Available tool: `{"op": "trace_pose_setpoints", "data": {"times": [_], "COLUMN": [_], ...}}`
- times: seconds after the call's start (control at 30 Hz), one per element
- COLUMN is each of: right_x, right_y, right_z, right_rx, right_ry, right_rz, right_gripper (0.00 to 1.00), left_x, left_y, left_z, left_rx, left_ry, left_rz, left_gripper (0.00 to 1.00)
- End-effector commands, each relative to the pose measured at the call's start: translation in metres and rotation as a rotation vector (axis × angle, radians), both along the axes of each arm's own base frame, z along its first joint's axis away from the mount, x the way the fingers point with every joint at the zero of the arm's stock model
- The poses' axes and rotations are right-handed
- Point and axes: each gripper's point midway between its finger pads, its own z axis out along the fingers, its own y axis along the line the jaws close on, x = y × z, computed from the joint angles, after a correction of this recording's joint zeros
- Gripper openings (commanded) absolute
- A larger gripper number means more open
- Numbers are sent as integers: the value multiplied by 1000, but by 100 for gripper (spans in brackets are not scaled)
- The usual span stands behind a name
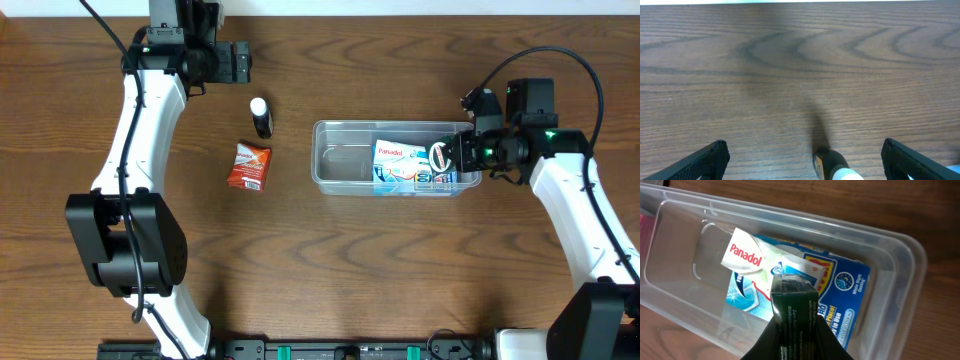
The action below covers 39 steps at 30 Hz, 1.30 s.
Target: Pack container
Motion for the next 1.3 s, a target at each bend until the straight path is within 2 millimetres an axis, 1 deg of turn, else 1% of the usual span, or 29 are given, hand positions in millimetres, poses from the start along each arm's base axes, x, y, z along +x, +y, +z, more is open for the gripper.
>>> {"op": "trace_pose_setpoints", "data": {"times": [0.0, 0.17, 0.2, 0.23, 0.27, 0.3, 0.33, 0.4, 0.5, 0.63, 0.77, 0.83, 0.9, 1.0, 1.1, 1.17, 1.2, 1.27], "right_x": [-5, -7, -7, -7, -7, -7, -7, -4, 1, 10, 17, 18, 19, 16, 10, 7, 6, 8], "right_y": [3, 2, 2, 2, 2, 2, 2, 2, 2, 2, 2, 2, 2, 8, 20, 31, 35, 36], "right_z": [-7, -18, -20, -22, -22, -22, -22, -20, -18, -12, -7, -3, -1, -1, -2, -3, -3, -5], "right_rx": [44, 52, 53, 52, 52, 52, 52, 52, 51, 50, 49, 44, 45, 46, 42, 26, 15, -28], "right_ry": [32, 38, 36, 35, 36, 36, 33, 18, -5, -51, -82, -91, -91, -79, -69, -80, -85, -94], "right_rz": [-27, -53, -53, -53, -53, -52, -52, -52, -49, -45, -40, -32, -31, -16, 24, 85, 104, 107], "right_gripper": [1, 2, 16, 45, 58, 65, 70, 71, 70, 66, 63, 59, 53, 40, 33, 23, 17, 8], "left_x": [-1, -1, -1, -1, -2, -1, -1, -2, -1, -1, -1, -1, -1, -1, -1, -2, -1, -1], "left_y": [3, 3, 3, 3, 3, 3, 3, 3, 3, 3, 3, 3, 3, 3, 3, 3, 3, 3], "left_z": [-8, -8, -8, -8, -8, -8, -8, -8, -8, -8, -8, -8, -8, -8, -8, -8, -8, -8], "left_rx": [0, 0, 0, 0, 0, 0, 0, 0, 0, 0, 0, 0, 0, 0, 0, 0, 0, 0], "left_ry": [17, 17, 17, 17, 18, 17, 17, 18, 17, 17, 17, 17, 17, 17, 17, 18, 17, 17], "left_rz": [-1, -1, -1, -1, -1, -1, -1, -1, -1, -1, -1, -1, -1, -1, -1, -1, -1, -1], "left_gripper": [98, 98, 98, 98, 98, 98, 98, 98, 98, 98, 98, 98, 98, 98, 98, 98, 98, 98]}}
